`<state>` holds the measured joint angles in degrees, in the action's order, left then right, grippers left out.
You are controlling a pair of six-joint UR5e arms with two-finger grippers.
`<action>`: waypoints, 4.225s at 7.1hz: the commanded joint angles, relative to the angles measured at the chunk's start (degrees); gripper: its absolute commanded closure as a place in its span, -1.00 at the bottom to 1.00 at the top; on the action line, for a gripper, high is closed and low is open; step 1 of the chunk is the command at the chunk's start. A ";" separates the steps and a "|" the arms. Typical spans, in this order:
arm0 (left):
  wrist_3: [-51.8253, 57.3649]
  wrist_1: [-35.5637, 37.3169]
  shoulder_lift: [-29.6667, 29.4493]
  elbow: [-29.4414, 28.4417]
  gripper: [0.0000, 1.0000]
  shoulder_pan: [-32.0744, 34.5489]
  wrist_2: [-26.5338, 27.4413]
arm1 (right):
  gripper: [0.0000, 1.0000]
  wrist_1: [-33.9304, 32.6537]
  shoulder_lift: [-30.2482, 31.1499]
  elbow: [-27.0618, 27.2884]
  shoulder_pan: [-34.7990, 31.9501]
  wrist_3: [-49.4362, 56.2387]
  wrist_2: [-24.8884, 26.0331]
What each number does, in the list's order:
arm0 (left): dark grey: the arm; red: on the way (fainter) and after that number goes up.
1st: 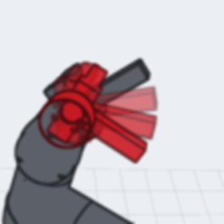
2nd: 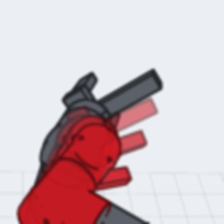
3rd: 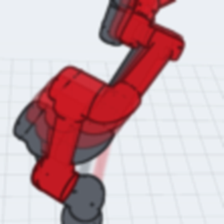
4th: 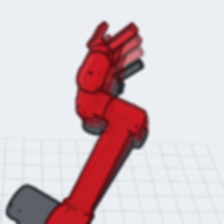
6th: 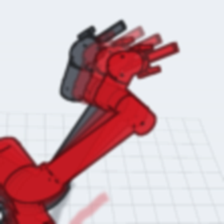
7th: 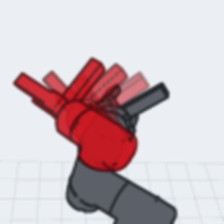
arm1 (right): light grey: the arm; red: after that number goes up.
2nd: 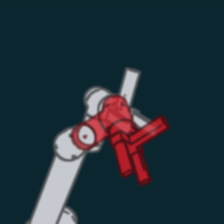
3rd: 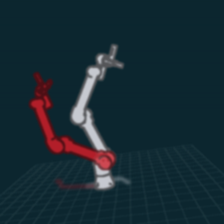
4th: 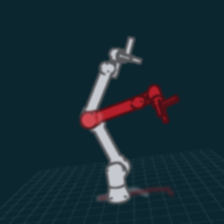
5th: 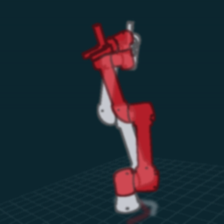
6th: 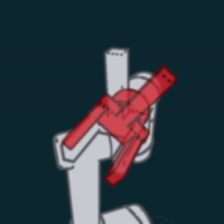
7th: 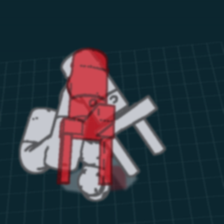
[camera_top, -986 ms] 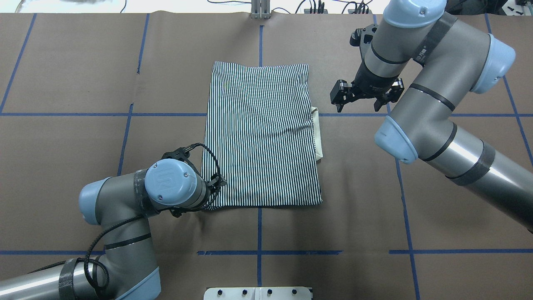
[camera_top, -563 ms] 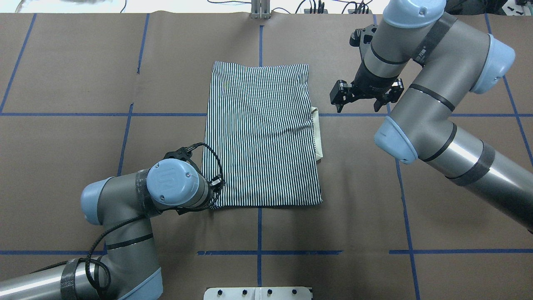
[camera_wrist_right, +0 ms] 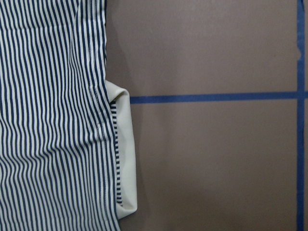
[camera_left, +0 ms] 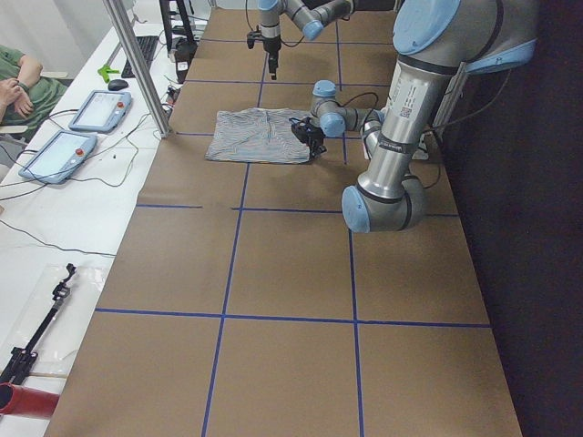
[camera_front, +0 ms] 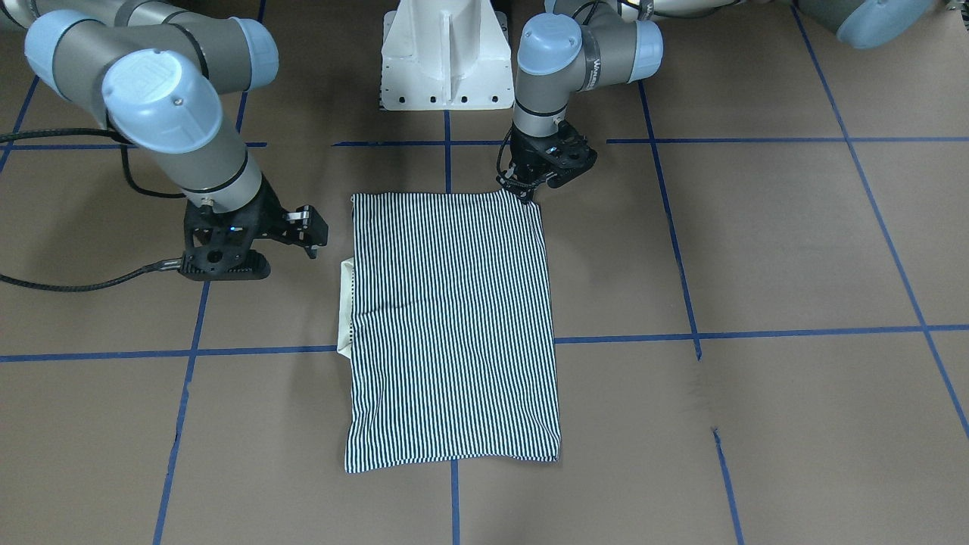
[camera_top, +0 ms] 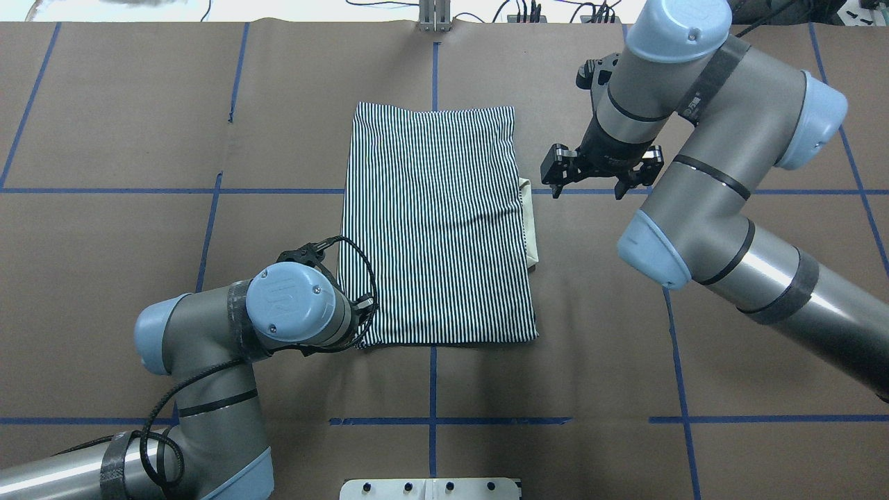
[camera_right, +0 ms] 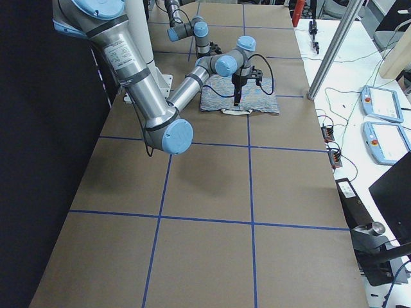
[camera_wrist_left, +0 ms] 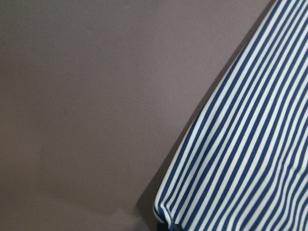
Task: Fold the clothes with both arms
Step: 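Lower both grippers to the shirt's near corners, then grasp the shirt's near edge with both grippers, then lift the near edge with both grippers and fold it over toward the collar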
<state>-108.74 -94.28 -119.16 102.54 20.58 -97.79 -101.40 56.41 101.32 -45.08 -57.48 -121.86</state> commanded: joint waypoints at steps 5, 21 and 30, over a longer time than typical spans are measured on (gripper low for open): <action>8.37 0.50 0.60 2.14 1.00 0.86 -0.03 | -1.00 7.70 1.06 2.06 23.71 -52.95 19.71; 8.28 0.59 0.60 2.31 1.00 0.87 0.05 | 1.00 7.27 -2.89 -6.31 23.81 -60.91 19.56; 7.32 9.79 4.47 16.79 1.00 -6.59 0.05 | 1.00 7.18 5.09 12.11 27.83 -61.26 18.94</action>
<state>-101.06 -87.69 -115.40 115.37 16.84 -97.76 -93.98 58.78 107.94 -19.65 -118.69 -102.88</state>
